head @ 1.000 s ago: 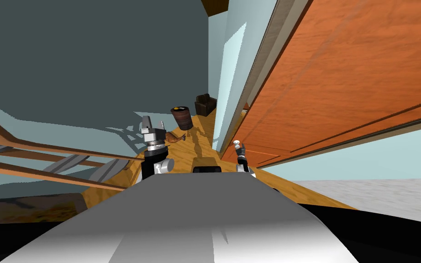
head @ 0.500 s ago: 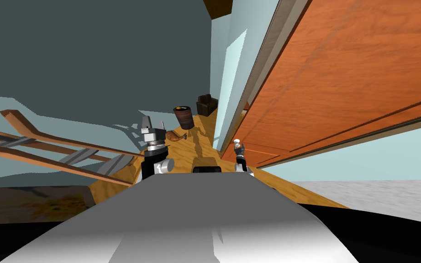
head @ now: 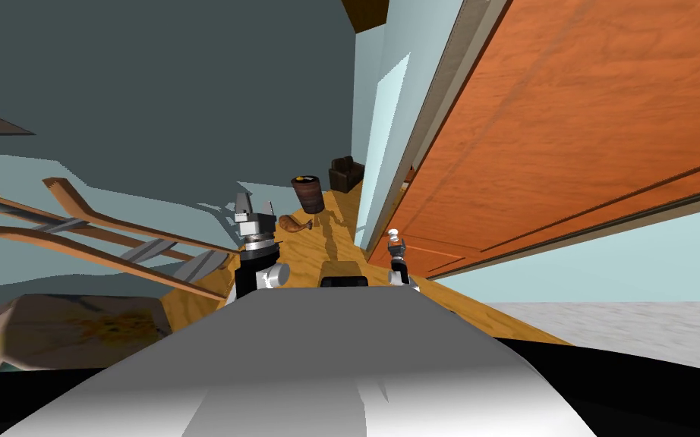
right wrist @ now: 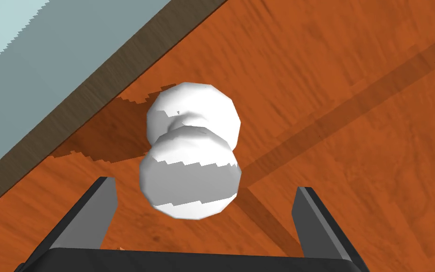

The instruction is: Pull the door open

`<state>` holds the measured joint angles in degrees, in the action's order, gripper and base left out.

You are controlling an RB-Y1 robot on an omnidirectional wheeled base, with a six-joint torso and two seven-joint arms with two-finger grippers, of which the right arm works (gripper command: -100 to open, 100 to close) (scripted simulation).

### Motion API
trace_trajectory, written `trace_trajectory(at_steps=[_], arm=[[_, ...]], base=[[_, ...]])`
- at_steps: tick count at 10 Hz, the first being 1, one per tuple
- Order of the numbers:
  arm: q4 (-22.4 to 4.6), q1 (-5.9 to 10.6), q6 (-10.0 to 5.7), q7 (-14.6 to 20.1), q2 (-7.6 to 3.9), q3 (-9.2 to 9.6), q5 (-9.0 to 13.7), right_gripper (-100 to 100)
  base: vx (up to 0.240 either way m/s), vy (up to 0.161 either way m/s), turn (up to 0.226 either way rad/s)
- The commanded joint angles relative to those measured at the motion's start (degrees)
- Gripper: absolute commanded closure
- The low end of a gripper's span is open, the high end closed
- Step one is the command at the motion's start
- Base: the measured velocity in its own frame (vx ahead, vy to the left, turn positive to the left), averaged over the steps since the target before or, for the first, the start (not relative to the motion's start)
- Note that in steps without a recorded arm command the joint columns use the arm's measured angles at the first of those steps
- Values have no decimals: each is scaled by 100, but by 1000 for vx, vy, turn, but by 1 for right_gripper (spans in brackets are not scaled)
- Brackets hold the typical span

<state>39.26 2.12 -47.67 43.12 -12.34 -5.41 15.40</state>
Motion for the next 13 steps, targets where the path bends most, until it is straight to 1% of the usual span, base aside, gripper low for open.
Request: trace_trajectory(at_steps=[1, 2, 3, 5, 6, 8, 9, 10, 11, 13], arm=[[6, 13, 4, 286, 28, 46, 109, -100], [20, 25, 17, 440, 54, 86, 205, -100], [20, 25, 17, 537, 54, 86, 205, -100], [47, 48, 43, 903, 106, 166, 397, -100], [47, 48, 43, 998, 106, 166, 397, -100], [74, 72, 69, 1358, 157, 244, 587, -100], [74, 72, 69, 1456, 157, 244, 587, -100], [87, 83, 82, 1663, 182, 283, 680, -100], [87, 83, 82, 1684, 182, 283, 680, -100], [112, 104, 106, 2056, 230, 356, 855, -100]], base=[[-61, -5, 31], [-84, -21, 70], [-59, -21, 23], [-70, -15, 53], [-66, -20, 28], [-65, -19, 59], [-63, -16, 19], [-58, -26, 37], [-45, -21, 25], [-70, -17, 48]])
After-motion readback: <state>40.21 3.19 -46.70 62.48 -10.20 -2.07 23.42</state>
